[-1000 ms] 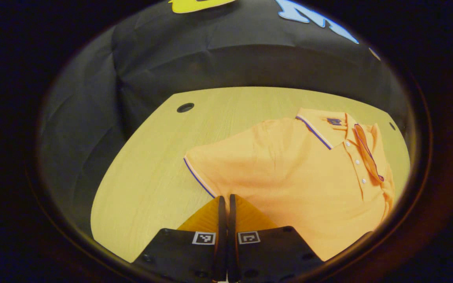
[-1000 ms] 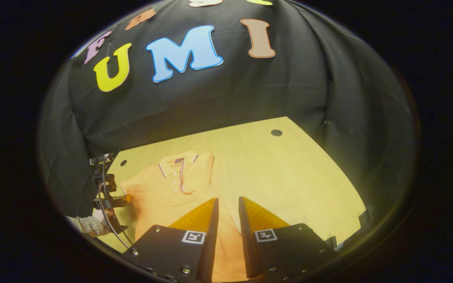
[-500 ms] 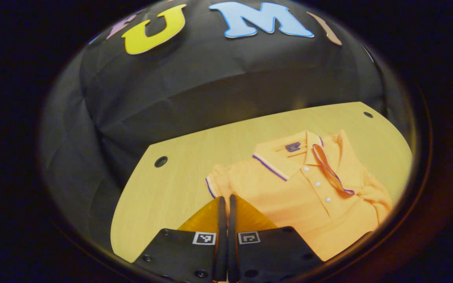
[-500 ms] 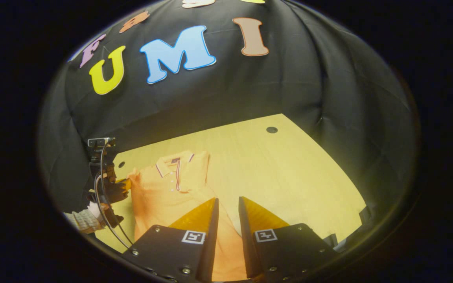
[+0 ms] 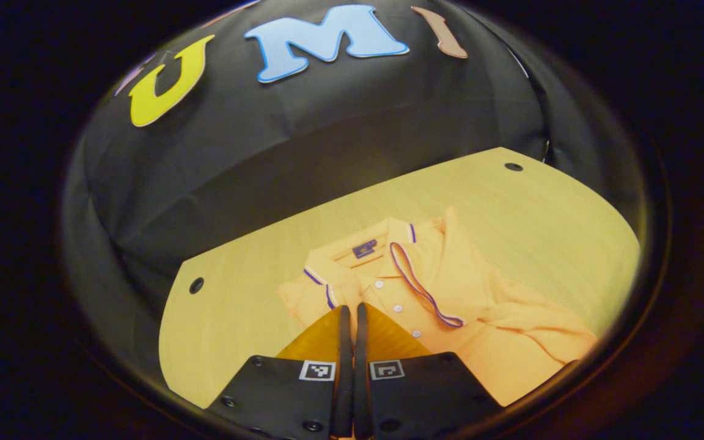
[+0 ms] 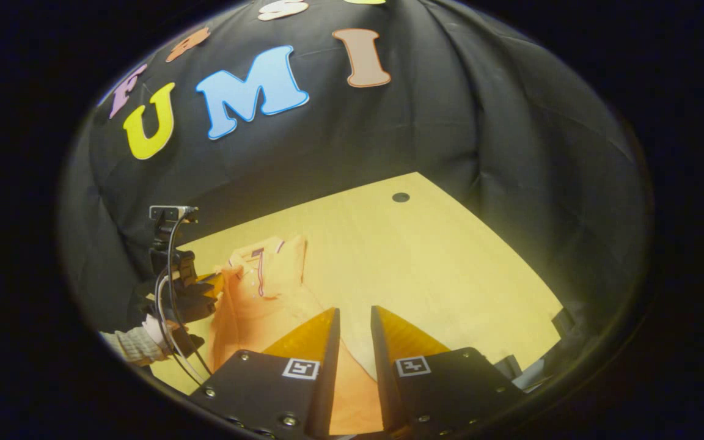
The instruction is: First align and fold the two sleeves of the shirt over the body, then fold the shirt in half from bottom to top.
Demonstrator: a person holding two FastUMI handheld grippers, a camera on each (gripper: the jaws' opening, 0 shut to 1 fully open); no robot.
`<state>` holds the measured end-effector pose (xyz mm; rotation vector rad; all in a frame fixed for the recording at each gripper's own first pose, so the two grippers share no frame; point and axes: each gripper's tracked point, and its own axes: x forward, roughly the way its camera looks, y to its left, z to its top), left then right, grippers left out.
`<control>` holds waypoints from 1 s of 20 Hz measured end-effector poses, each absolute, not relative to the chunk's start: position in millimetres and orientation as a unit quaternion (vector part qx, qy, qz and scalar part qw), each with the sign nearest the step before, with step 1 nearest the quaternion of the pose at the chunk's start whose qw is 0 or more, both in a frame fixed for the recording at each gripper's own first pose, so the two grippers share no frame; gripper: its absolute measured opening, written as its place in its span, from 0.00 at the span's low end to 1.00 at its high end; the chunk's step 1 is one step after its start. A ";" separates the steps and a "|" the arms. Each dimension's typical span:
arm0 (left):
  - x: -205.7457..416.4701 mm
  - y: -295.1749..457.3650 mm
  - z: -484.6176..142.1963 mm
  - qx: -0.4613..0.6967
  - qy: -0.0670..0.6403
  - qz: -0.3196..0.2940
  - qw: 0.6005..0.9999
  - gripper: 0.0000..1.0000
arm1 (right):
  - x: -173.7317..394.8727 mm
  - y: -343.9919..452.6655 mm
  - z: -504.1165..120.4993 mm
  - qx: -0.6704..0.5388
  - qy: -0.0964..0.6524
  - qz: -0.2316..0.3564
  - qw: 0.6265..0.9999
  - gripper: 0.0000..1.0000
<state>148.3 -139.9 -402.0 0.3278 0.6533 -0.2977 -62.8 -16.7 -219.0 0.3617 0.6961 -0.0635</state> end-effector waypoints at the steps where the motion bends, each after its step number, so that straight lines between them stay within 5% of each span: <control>1: 145.5 -144.9 -405.2 0.157 0.322 -0.151 0.921 0.07 | -64.1 -19.8 -219.1 0.180 0.339 -0.034 0.923 0.31; 5: 141.1 -153.4 -410.8 0.129 0.335 -0.160 0.920 0.12 | -72.4 -29.6 -226.1 0.186 0.341 -0.041 0.921 0.31; 7: 136.8 -154.4 -411.7 0.115 0.340 -0.164 0.919 0.22 | -74.1 -30.6 -227.9 0.187 0.343 -0.041 0.920 0.31; 8: 136.5 -153.0 -409.3 0.114 0.340 -0.163 0.919 0.43 | -74.6 -30.7 -228.6 0.188 0.343 -0.040 0.920 0.31; 10: 133.7 -148.5 -404.9 0.113 0.339 -0.156 0.921 0.44 | -75.0 -29.6 -229.8 0.189 0.344 -0.036 0.919 0.31; 11: 131.8 -146.3 -401.7 0.112 0.339 -0.154 0.921 0.53 | -74.6 -29.0 -229.8 0.190 0.344 -0.032 0.919 0.31; 14: 119.1 -137.0 -393.3 0.090 0.342 -0.147 0.924 0.53 | -75.1 -22.5 -234.4 0.186 0.347 -0.018 0.919 0.31; 15: 112.0 -133.7 -391.2 0.077 0.346 -0.147 0.923 0.39 | -75.5 -20.5 -235.7 0.185 0.349 -0.013 0.919 0.31; 16: 105.4 -126.2 -388.6 0.070 0.348 -0.141 0.924 0.52 | -75.9 -17.2 -238.1 0.183 0.352 -0.007 0.918 0.31; 20: 68.7 -92.3 -384.0 0.058 0.358 -0.124 0.924 0.65 | -79.4 -4.7 -250.3 0.175 0.368 0.021 0.913 0.31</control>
